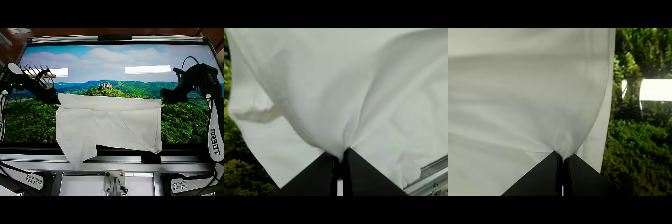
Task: Fold the shirts.
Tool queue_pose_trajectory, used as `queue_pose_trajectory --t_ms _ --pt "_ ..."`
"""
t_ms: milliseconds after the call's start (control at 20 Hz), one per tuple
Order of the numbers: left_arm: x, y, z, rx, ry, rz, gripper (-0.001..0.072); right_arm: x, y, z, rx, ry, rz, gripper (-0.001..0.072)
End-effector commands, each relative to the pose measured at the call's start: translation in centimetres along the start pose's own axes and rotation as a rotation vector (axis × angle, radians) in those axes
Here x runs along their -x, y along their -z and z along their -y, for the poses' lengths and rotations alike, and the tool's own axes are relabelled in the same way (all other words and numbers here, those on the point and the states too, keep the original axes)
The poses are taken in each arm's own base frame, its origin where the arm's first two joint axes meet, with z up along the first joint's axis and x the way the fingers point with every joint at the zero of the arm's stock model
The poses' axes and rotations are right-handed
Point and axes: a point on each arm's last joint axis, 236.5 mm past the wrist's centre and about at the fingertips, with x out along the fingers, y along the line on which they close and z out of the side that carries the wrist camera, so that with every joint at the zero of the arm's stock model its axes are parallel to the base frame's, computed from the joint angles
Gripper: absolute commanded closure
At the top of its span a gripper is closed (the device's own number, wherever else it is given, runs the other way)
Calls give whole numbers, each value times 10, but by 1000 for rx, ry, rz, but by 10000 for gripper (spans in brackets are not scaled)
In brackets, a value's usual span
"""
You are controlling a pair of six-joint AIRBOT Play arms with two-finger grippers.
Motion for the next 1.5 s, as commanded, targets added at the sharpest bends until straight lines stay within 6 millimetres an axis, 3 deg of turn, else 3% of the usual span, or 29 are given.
queue_pose_trajectory --t_ms 0,50,100,150,200,250,450,550,650,750,900,1150,1450 --pt "-17 25 -3 60 21 -95 674 -17 27 7 -53 12 -97 657" --pt "-19 25 -4 82 20 -93 673 -17 28 10 -55 22 -100 655" --pt "-19 25 -4 101 25 -92 644 -16 28 7 -61 12 -97 606" --pt "-17 25 1 107 44 -91 464 -12 28 6 -60 6 -94 417" --pt "-13 26 3 117 51 -87 342 -3 31 5 -31 12 -95 204" --pt "-7 29 3 118 47 -84 334 9 36 6 10 30 -97 203" --pt "28 45 4 193 40 -30 304 63 75 47 52 239 -156 203" --pt "30 68 10 204 35 -1 303 77 85 45 12 181 -134 203" --pt "10 105 12 222 28 20 302 81 98 51 -39 137 -120 202" --pt "-23 149 6 273 26 25 119 77 110 68 -101 129 -111 203" --pt "-57 198 3 276 40 0 106 72 117 75 -151 97 -98 203" --pt "-78 216 -2 280 38 -14 110 71 113 76 -156 91 -77 203" --pt "-91 210 -9 275 11 -14 112 61 121 82 -165 109 -107 203"
